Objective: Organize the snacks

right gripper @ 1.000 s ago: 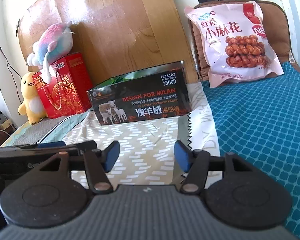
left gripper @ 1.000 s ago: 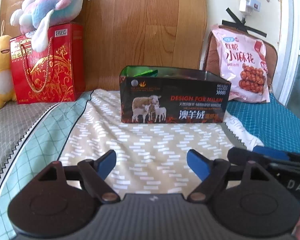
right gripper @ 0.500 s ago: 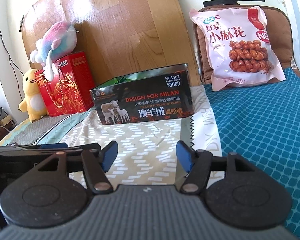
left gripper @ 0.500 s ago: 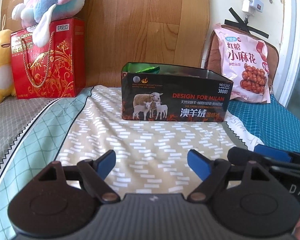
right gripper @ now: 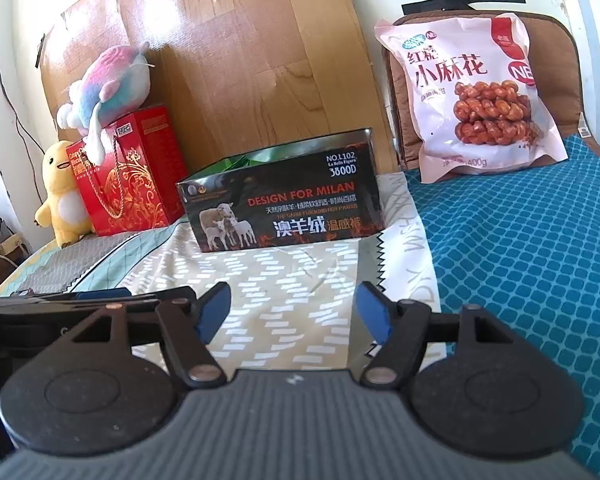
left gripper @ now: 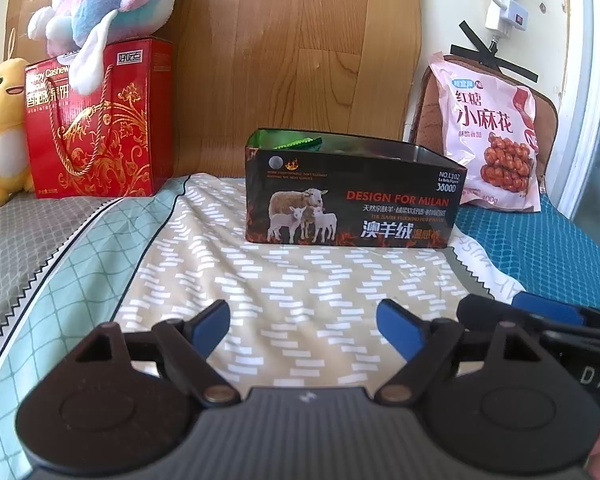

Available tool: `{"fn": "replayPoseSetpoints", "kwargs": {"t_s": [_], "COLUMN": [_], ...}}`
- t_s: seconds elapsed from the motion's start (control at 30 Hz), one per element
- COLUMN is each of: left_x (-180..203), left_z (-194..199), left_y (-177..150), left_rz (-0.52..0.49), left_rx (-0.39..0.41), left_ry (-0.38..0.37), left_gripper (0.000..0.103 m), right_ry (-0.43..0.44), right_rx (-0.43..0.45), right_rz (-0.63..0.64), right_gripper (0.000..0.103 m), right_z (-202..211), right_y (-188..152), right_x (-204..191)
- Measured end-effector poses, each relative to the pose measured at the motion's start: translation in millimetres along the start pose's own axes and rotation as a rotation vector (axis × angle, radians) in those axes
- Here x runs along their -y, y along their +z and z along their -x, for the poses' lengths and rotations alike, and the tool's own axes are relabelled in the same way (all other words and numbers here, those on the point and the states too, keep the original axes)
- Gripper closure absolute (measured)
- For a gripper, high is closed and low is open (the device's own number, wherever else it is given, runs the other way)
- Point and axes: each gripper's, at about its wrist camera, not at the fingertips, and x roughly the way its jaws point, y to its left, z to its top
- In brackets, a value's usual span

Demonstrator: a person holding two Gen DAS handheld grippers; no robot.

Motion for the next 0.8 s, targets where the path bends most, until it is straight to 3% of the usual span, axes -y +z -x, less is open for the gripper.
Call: {"fn": "replayPoseSetpoints", "kwargs": {"t_s": [0.13, 0.8], "left_x": [-0.1, -0.9], "left_z": [1.3, 5.8], "left_y": [-0.1, -0.2], "left_rz": [0.0, 0.004], "left_rx": [0.008, 0.049], "left_ry": [0.009, 0.06], "left_gripper": [0.011, 0.011], "right_ry": [-0.005, -0.005], "right_rx": [0.009, -0.003], "right_rz": [-0.018, 0.0], "right_gripper": [0.025, 0.023], "right_z": [1.0, -0.8], "right_y": [0.3, 0.2], "right_x": [1.9, -1.2]}}
